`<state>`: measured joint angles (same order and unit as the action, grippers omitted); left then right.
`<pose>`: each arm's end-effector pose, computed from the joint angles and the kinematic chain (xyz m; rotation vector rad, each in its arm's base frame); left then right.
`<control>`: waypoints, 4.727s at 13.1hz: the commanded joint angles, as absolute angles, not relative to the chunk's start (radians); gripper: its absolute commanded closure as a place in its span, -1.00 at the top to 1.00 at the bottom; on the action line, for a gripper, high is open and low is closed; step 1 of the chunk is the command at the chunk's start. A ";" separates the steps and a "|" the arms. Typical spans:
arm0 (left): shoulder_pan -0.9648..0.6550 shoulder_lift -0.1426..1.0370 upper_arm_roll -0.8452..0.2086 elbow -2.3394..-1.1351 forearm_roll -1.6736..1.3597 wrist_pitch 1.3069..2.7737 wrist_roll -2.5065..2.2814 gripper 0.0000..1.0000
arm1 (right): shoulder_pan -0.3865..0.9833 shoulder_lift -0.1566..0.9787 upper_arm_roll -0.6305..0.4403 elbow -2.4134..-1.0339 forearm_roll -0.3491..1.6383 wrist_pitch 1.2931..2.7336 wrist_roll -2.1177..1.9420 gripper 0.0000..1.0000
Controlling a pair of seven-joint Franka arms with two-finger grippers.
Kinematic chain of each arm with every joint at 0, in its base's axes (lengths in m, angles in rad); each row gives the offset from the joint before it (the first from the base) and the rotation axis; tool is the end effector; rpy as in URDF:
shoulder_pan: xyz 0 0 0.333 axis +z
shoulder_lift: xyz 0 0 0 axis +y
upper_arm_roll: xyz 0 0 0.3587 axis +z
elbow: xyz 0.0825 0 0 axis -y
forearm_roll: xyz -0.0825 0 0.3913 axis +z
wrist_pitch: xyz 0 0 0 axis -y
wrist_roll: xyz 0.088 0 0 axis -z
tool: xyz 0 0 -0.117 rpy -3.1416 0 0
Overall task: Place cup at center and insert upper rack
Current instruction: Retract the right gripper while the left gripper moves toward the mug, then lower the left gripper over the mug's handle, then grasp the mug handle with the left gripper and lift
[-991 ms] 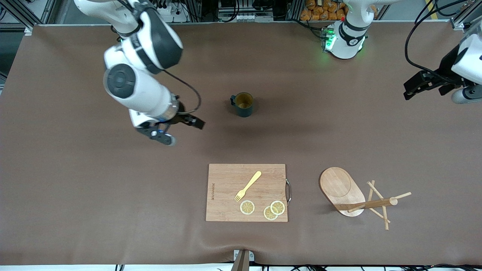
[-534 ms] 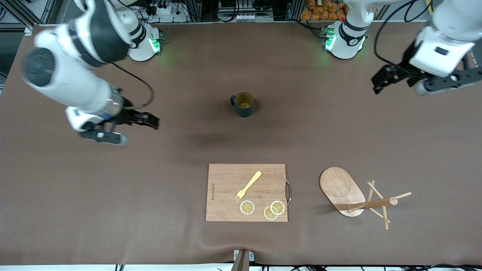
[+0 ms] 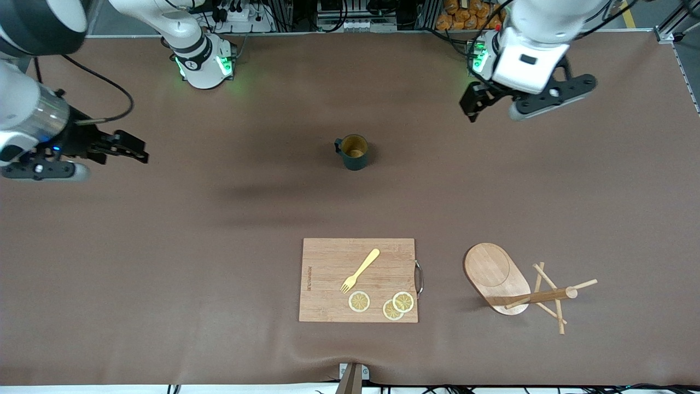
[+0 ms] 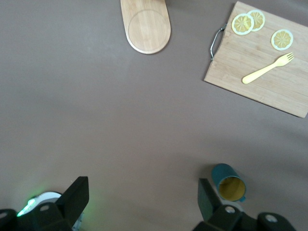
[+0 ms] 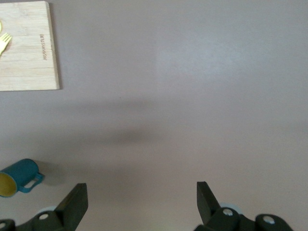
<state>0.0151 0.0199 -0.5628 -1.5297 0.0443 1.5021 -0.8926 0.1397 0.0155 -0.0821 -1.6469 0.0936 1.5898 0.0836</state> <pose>0.4831 -0.2842 0.6615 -3.0407 -0.5326 0.0173 0.5630 0.0436 0.6142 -3.0520 0.0476 0.1204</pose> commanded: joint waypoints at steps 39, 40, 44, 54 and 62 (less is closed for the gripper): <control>-1.163 0.943 -0.101 -1.220 0.518 1.707 -2.540 0.79 | 0.034 -0.034 -0.061 -1.660 -0.035 1.563 0.021 1.00; -1.163 0.943 -0.101 -1.218 0.518 1.709 -2.546 0.69 | 0.034 -0.037 -0.061 -1.663 -0.034 1.571 0.021 1.00; -1.161 0.948 -0.103 -1.218 0.515 1.717 -2.582 0.40 | 0.040 -0.046 -0.061 -1.684 -0.035 1.588 0.021 1.00; -1.160 0.943 -0.106 -1.218 0.499 1.741 -2.646 -1.00 | 0.040 -0.051 -0.061 -1.694 -0.035 1.597 0.021 1.00; -1.065 0.760 -0.120 -1.218 0.362 1.741 -2.504 -1.00 | 0.040 -0.051 -0.061 -1.694 -0.035 1.594 0.021 1.00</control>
<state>-1.1023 0.8391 -0.1142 -1.1911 0.4106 1.7450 -2.5614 0.0314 -0.0297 -0.0602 -1.6726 -0.0206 1.5854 0.0078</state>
